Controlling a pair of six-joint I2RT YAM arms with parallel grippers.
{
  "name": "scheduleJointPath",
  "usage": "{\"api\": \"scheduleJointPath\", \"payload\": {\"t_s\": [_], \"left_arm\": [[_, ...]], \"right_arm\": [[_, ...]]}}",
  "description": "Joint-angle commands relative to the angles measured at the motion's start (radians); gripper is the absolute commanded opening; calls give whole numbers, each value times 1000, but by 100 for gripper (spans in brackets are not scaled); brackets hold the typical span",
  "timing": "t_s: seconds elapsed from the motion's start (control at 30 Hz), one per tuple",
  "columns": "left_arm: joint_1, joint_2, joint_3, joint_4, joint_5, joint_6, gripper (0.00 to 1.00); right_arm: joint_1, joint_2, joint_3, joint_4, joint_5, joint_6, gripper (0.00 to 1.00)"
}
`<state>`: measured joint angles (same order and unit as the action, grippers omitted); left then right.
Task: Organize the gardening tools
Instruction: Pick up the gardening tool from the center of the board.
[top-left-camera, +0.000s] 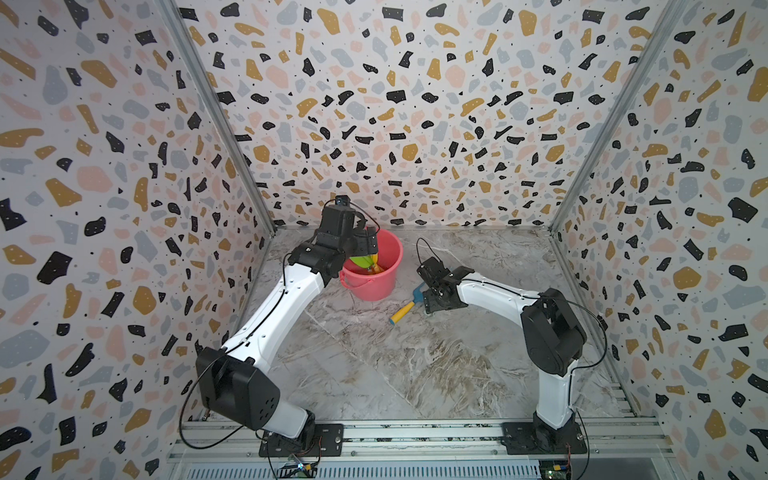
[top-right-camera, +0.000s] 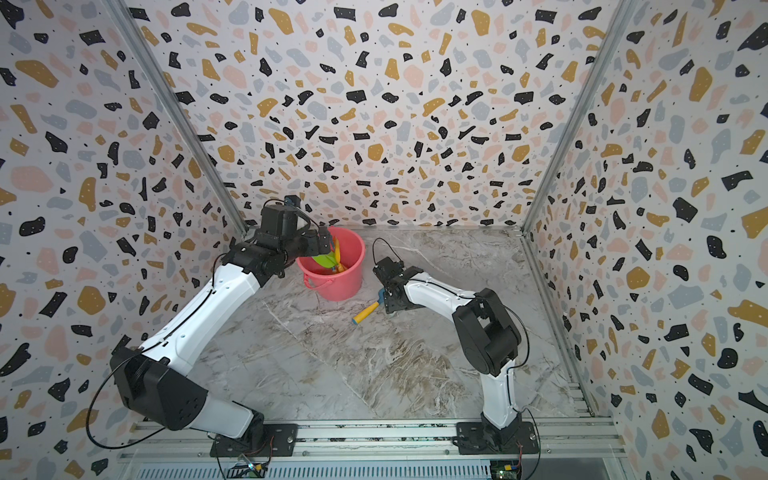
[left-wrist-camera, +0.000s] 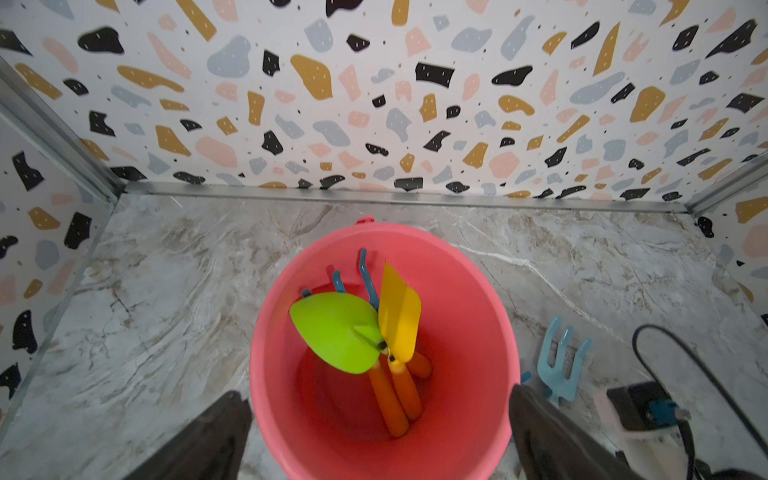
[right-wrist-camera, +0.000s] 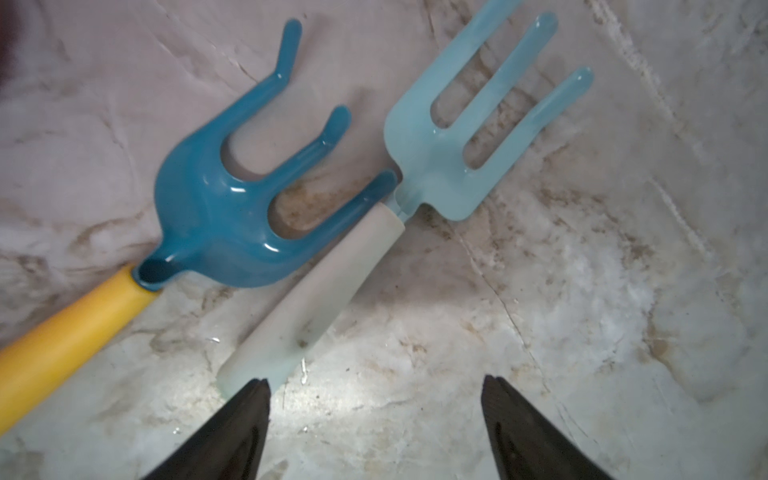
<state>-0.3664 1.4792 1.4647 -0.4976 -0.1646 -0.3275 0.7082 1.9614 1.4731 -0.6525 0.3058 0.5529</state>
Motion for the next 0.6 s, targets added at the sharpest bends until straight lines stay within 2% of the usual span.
{"api": "scheduleJointPath", "payload": {"t_s": [0.0,0.33,0.57], "left_arm": [[5,-46,-54,13,47,-54,99],[4,-114,-135,8,71,-86,100],[4,-107,-76,-62,97,-60,99]], "right_arm": [[-7,23,73,-26,3,-8,85],[-35,136,195,-75,9,1,84],[-47,168,176,-89,9,5,82]]}}
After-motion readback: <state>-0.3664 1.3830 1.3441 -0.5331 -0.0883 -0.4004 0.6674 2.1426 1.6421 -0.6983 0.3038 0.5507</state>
